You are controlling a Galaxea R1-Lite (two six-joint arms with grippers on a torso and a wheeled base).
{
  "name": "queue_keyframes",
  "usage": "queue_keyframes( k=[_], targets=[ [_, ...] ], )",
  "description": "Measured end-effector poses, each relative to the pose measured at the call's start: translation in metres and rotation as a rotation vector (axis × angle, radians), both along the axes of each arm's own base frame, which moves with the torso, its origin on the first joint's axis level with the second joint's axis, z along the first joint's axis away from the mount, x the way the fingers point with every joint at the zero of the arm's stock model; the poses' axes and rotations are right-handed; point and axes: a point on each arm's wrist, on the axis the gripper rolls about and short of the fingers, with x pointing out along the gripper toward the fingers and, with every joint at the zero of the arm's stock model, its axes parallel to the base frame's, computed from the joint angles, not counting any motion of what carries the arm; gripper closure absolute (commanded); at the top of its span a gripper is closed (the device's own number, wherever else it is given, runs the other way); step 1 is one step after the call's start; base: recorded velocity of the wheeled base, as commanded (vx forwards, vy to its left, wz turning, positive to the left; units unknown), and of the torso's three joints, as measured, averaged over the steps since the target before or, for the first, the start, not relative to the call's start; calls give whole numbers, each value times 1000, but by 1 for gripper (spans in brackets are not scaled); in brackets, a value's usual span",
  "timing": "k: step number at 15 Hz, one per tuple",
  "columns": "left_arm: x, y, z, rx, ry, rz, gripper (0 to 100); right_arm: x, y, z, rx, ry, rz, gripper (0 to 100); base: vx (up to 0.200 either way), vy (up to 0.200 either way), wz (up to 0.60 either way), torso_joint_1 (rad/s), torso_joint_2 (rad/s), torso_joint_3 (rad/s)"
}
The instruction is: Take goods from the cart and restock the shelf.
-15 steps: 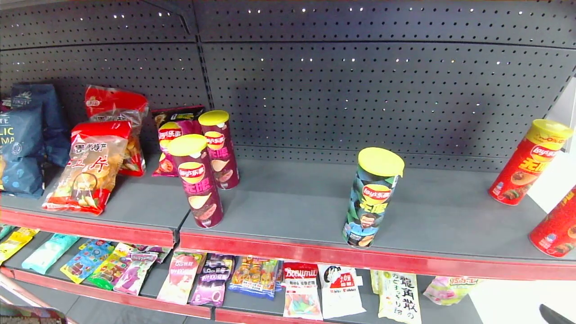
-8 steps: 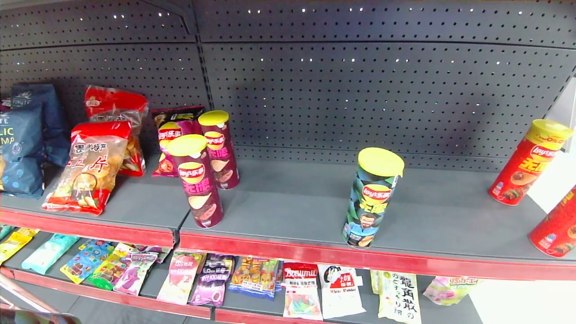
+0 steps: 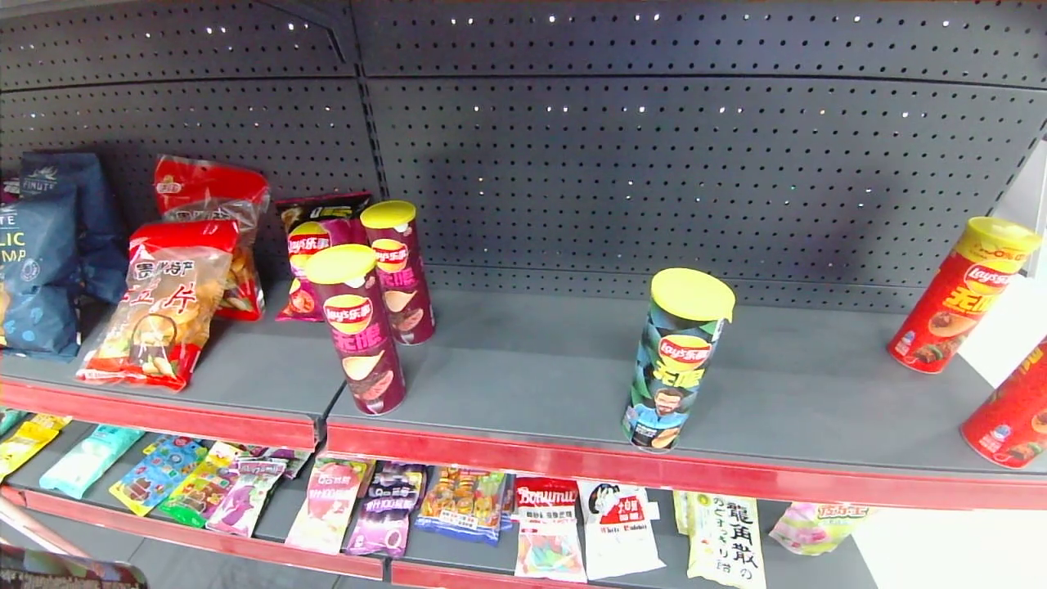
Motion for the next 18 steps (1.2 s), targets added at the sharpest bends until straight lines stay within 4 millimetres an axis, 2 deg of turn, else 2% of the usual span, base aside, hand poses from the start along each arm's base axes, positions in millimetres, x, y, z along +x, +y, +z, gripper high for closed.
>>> queue_keyframes(
  k=[1,10,18],
  targets=[
    [1,0,1,1,3,1,100,0,0,-3,-1,0,1,0,0,0,0,0,0,0],
    [4,-1,2,0,20,-1,100,-1,0,-8,-19,-4,6,0,0,0,-600,5,2,1],
    [8,-2,3,2,31,-11,100,-1,0,-9,31,-24,10,0,0,0,0,0,0,0]
  ],
)
